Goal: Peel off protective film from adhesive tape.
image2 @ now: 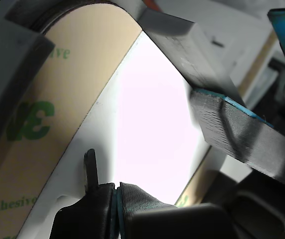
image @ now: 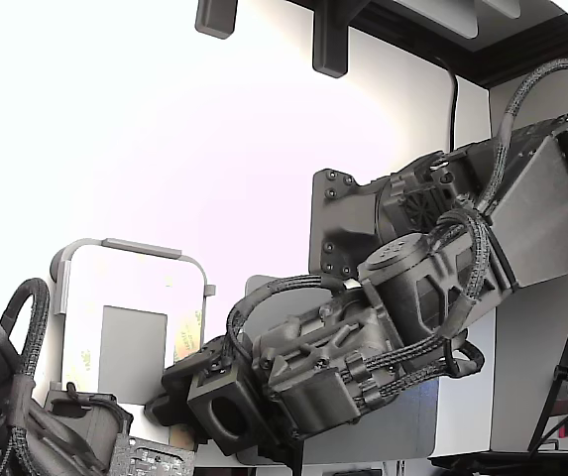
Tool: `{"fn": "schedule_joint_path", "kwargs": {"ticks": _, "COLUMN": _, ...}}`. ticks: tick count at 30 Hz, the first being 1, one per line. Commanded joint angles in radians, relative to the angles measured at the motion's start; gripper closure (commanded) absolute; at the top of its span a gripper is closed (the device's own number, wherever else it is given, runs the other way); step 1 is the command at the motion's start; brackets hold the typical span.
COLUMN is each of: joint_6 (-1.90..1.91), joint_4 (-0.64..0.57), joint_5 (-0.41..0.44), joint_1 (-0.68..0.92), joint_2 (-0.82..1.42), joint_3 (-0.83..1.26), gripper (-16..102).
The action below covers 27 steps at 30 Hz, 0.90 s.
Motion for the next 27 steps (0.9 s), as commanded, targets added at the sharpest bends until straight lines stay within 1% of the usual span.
{"fn": "schedule_joint_path", "kwargs": {"ticks": 1, "joint_6": 0.000, "joint_4": -0.009, "joint_5": -0.003, "joint_1": -0.006, "joint_2": 0.015, "joint_3": -0.029, "gripper": 96}}
{"fn": "schedule_joint_path", "kwargs": {"ticks": 27, "joint_6": -0.002, "joint_4": -0.026, "joint_5": -0.003, "joint_1": -0.003, "joint_2": 0.014, "joint_3": -0.018, "gripper": 95}}
